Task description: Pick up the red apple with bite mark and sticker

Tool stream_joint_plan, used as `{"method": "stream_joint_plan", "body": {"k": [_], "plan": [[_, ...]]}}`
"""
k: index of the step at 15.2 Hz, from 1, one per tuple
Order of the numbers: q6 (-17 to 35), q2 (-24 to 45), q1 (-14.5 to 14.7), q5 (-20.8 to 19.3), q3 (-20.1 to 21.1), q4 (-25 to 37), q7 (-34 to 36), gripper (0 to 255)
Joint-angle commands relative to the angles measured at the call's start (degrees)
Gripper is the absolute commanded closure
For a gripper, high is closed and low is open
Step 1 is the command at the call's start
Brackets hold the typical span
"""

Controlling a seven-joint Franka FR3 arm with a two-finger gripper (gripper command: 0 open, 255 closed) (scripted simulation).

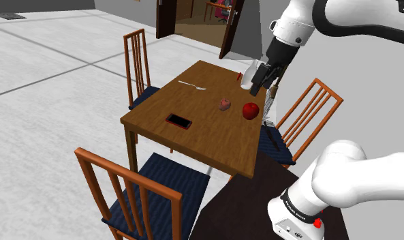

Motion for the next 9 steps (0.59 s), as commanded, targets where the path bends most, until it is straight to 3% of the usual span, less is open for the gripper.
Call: {"method": "stream_joint_plan", "body": {"k": [1,9], "plan": [[0.0,0.0,0.0,0.0,0.0,0.0,0.0,0],[14.3,12.12,-4.14,-2.33,-1.53,-1.54,2.54,0]]}}
